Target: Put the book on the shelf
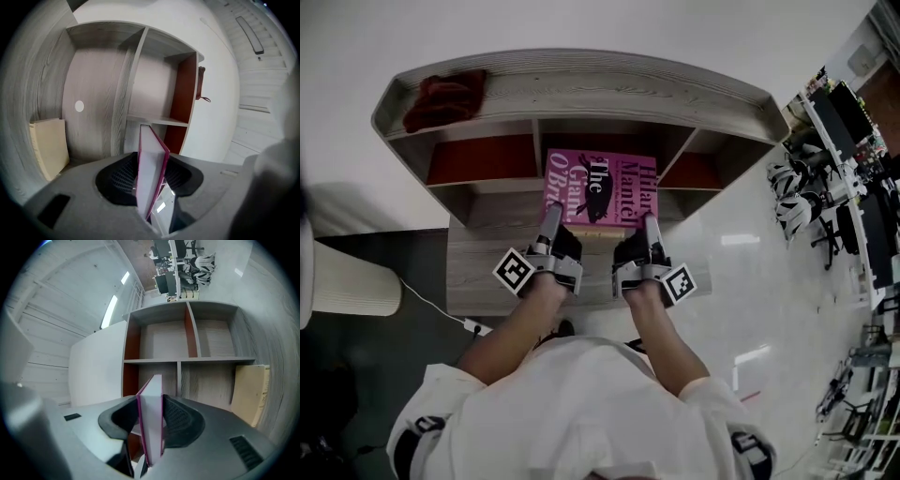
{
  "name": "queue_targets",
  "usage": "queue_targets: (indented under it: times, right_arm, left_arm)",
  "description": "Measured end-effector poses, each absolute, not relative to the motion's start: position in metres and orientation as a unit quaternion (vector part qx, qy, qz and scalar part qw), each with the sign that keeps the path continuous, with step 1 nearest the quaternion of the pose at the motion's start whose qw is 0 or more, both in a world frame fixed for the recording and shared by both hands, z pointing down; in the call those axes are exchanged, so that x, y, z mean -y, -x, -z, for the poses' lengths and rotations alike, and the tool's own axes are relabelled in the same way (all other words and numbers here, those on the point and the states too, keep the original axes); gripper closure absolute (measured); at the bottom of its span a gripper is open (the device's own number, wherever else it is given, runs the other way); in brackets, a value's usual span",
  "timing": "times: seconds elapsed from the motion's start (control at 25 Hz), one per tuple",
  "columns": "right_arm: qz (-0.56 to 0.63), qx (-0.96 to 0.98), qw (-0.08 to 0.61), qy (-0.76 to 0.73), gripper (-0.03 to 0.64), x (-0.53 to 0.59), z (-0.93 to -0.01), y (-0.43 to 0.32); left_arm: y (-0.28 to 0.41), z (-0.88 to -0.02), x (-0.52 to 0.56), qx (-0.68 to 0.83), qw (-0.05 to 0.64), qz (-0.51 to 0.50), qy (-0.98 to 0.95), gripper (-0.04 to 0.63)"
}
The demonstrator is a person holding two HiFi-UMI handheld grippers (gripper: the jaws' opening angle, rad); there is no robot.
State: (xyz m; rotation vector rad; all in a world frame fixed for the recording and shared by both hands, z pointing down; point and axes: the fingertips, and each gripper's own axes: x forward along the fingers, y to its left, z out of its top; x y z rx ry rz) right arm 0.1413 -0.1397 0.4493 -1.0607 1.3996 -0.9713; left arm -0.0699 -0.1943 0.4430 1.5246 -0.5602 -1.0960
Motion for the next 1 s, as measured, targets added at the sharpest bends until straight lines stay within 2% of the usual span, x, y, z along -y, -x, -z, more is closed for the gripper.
queue_targets:
  times: [0.24, 1.0]
  right_arm:
    - [0.427, -0.594, 0.521, 0.439, 0.466, 0.127, -0.443, -0.149]
    - [0.480, -0.579, 0.496, 0.433, 0.466, 0.188, -0.479, -0.163]
  left_arm:
    - [0.063, -0.437, 0.170, 0.246, 0.557, 0.472, -0.637, 0.440]
    - [0.050, -0.472, 0.217, 0.295, 0.553, 0.464, -0.626, 0.440]
